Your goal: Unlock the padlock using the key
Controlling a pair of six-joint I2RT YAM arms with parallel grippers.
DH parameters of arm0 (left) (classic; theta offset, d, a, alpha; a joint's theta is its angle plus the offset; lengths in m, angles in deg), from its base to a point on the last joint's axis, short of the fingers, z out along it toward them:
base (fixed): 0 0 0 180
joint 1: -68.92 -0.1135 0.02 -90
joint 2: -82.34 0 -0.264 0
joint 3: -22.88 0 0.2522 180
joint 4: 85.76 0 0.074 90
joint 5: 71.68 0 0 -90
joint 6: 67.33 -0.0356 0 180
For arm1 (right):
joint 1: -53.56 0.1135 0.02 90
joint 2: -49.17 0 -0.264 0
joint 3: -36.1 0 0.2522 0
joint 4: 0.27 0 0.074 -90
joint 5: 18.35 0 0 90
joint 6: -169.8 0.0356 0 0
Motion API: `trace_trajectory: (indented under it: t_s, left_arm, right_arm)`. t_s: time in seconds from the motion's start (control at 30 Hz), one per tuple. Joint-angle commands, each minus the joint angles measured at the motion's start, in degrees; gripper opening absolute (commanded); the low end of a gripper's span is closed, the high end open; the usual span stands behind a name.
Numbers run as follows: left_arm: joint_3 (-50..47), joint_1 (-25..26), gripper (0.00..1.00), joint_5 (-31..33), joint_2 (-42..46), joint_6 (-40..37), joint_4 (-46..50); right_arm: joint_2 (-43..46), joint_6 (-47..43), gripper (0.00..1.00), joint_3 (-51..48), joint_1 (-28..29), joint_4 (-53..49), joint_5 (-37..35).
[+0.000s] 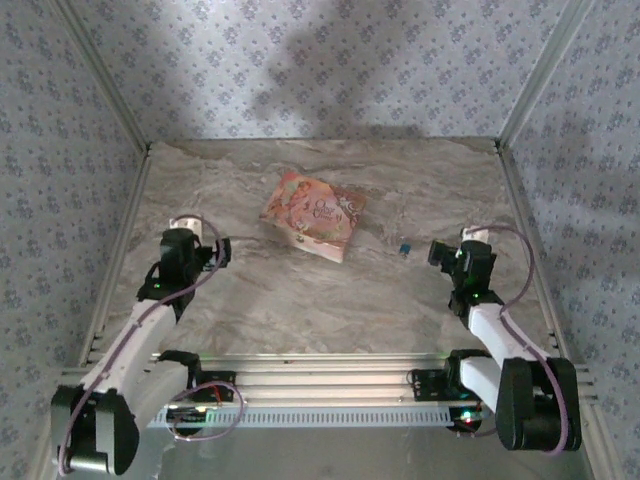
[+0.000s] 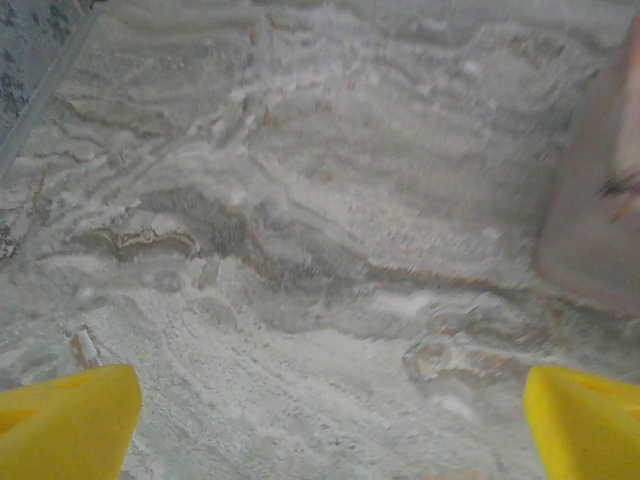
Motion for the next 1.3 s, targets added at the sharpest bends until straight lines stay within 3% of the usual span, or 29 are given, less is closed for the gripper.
trace_trajectory:
  t_s: [0.0,0.07,0.2,0.3,0.43,0.5,0.6,0.83,1.0,1.27]
  left_arm:
    - [-3.3,-0.9,0.98,0.8,-2.1,-4.7,-12.0]
    - [-6.8,-1.9,0.98,0.7,-5.1,-4.7,-18.0]
    - [-9.7,-2.7,0.98,2.6,-11.0,-4.2,-29.0]
    - [-12.3,-3.0,0.98,2.6,-15.7,-5.5,-43.2]
    - [-11.5,-3.2,0.98,0.7,-20.6,-9.3,-49.4]
    - [-11.4,-3.6,0.98,-0.5,-21.9,-9.9,-51.2]
    - [-11.9,-5.4,0.98,-2.4,-24.7,-8.4,-55.3]
    - [-9.1,-6.9,0.98,-4.9,-35.0,-8.5,-60.3]
    - [-4.2,-9.7,0.98,-8.2,-35.1,-6.0,-50.5]
    - [-4.2,-10.8,0.98,-9.2,-35.2,-5.1,-50.6]
  right_arm:
    - [-4.3,-4.6,1.0,-1.6,-0.9,20.1,0.4]
    - [-9.6,-5.0,1.0,-1.4,-1.2,25.7,2.4]
    - [-13.8,-5.0,1.0,3.2,-1.2,19.9,2.1]
    - [-19.5,-4.5,1.0,-1.2,-1.6,31.8,2.1]
    - [-28.8,-4.7,1.0,-3.0,-1.4,44.2,1.8]
    - [-26.8,-4.8,1.0,0.3,-1.2,34.7,2.2]
    - [-27.7,-5.2,1.0,4.0,-0.4,29.2,0.2]
    - [-28.2,-5.9,1.0,4.2,0.4,30.1,-0.8]
    - [-28.1,-6.2,1.0,4.2,0.7,29.9,-1.1]
    - [-28.1,-6.2,1.0,4.2,0.7,29.8,-1.2]
